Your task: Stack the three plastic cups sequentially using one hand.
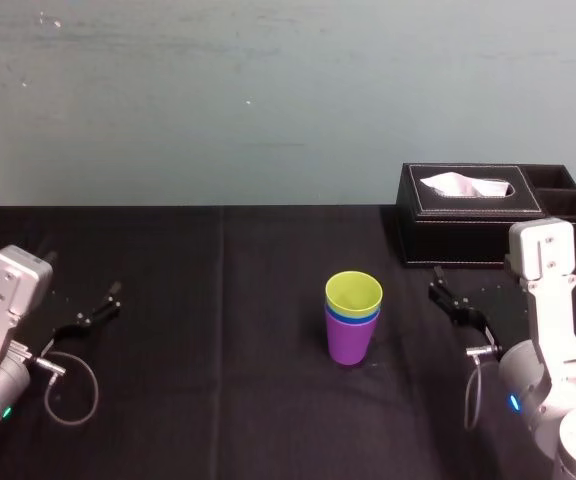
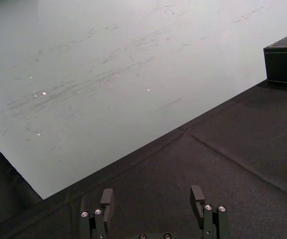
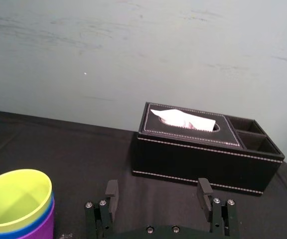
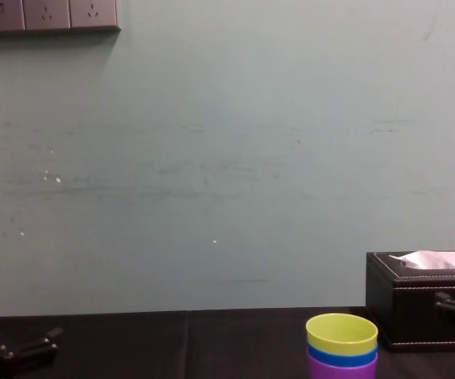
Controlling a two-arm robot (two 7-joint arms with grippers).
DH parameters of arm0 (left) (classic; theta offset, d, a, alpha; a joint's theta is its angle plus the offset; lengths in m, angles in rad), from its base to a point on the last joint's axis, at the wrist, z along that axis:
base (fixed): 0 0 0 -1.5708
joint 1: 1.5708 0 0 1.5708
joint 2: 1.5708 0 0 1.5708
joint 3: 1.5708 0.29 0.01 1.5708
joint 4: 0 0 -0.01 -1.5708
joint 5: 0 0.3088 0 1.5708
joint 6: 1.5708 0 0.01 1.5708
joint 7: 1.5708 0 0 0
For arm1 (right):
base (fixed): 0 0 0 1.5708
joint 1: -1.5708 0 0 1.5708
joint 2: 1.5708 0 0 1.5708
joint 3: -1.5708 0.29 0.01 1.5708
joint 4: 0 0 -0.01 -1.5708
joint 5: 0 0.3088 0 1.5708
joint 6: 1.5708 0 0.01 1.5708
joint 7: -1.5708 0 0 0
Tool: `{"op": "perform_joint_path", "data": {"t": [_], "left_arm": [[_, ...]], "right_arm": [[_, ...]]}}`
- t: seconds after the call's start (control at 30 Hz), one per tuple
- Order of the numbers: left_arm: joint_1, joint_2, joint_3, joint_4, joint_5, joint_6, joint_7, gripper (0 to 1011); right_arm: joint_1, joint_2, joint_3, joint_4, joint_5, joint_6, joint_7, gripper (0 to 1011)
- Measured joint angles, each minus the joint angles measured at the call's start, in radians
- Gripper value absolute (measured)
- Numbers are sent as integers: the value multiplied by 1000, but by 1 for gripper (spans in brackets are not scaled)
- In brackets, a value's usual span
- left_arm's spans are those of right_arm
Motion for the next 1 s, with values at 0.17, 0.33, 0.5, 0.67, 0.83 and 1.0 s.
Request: {"op": "perform_joint_path", "data": {"t": [0.17,0.33,0.5,0.67,0.83,1.0], "left_arm": [[0,0,0,0,0,0,0,1000],[0,0,0,0,0,0,0,1000],[0,0,0,0,0,0,0,1000],[0,0,0,0,0,0,0,1000],[0,0,0,0,0,0,0,1000],[0,0,0,0,0,0,0,1000]], "right_arm": [[-3,-4,4,3,-2,1,0,1003],[-2,-3,3,3,-2,2,0,1003],[-1,-2,1,3,-2,2,0,1003],[-1,-2,0,3,-2,3,0,1003],[-1,-1,0,3,-2,3,1,1003],[0,0,-1,3,-1,3,1,1003]]}}
